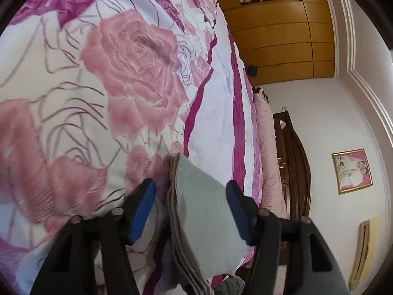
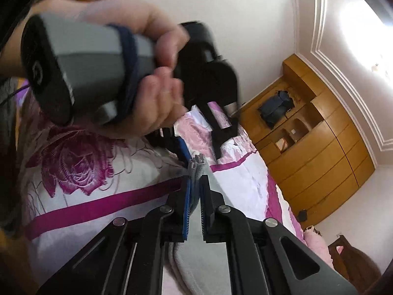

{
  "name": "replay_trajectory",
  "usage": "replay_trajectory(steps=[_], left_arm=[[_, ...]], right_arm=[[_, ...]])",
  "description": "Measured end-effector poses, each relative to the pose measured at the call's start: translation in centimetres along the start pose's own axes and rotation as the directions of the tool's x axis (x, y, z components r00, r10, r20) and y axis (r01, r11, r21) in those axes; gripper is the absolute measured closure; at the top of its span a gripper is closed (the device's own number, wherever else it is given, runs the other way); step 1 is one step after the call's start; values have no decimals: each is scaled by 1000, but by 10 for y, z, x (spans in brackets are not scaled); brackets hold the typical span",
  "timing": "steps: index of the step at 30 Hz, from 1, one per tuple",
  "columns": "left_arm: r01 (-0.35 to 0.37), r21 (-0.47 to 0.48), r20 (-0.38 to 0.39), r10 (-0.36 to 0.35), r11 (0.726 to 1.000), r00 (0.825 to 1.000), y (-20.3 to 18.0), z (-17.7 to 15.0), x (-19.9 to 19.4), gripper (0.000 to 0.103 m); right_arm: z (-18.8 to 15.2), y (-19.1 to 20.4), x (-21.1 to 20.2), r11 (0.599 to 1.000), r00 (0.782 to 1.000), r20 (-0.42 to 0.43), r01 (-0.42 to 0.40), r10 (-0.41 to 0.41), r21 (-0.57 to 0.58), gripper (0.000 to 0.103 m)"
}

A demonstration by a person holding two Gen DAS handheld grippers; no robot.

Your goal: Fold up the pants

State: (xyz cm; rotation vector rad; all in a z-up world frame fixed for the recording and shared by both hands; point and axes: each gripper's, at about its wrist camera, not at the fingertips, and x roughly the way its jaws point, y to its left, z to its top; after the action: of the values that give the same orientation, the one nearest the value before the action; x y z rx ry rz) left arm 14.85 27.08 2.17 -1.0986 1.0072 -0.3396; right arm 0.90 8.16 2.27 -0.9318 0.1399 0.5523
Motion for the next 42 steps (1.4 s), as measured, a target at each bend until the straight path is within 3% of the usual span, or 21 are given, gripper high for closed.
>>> replay_trajectory(steps=[1,2,3,5,6,11,16,18,20,22,26,29,32,34,36,38,40,42], left_arm=[[2,-9,-2,-2,1000,1000,1,0,2,57],[5,-22,-6,-5,1000,1000,2,0,3,75],[5,-36,-8,-5,999,1000,4,0,4,87],[-36,-36,29,38,999,999,8,-1,1,88],[-51,-31,47,53,998,998,8,-3,1,95],[-66,-4,71,66,998,995,4,-6,2,98],[-115,-86,120,125,990,985,-13,-16,0,98],[-141,-48,151,147,989,978,-30,-25,2,99],[-127,0,146,126,992,981,-49,-35,6,99],[-152,91,160,136,984,978,-78,-45,9,99],[-228,238,133,201,944,970,-144,-69,37,99],[-231,309,113,206,922,972,-190,-88,60,99],[-295,421,137,262,858,955,-235,-110,95,99],[-346,490,151,313,800,938,-262,-125,123,99],[-352,524,121,341,776,932,-277,-141,148,99],[-369,582,124,369,725,921,-295,-162,172,99],[-361,616,120,370,700,921,-306,-180,193,99],[-349,630,102,372,694,923,-317,-196,216,99]], right_arm=[[0,-3,-1,1000,1000,4,-7,7,5,96],[1,-5,-1,1000,1000,9,-8,8,13,96],[0,-7,0,1000,1000,10,-10,10,20,96],[0,-11,1,999,1000,7,-25,25,43,96],[-1,-13,2,998,1000,4,-28,28,55,96],[-1,-20,3,997,1000,-3,-11,12,78,96],[-9,-51,-4,977,999,-40,-12,20,213,96],[-20,-76,-13,948,997,-62,-22,44,316,97],[-34,-99,-23,921,996,-70,-22,54,390,97],[-50,-120,-37,893,996,-76,-9,48,449,97],[-94,-160,-70,833,997,-77,25,22,553,97],[-132,-180,-84,771,997,-81,62,-14,633,97],[-174,-190,-92,682,997,-74,63,-13,729,97],[-191,-192,-97,676,995,-99,84,-16,732,97],[-203,-198,-107,678,994,-106,99,-30,728,97],[-219,-205,-122,676,991,-119,125,-55,727,97],[-238,-212,-138,637,988,-139,147,-64,756,97],[-256,-219,-148,600,985,-156,168,-73,782,97]])
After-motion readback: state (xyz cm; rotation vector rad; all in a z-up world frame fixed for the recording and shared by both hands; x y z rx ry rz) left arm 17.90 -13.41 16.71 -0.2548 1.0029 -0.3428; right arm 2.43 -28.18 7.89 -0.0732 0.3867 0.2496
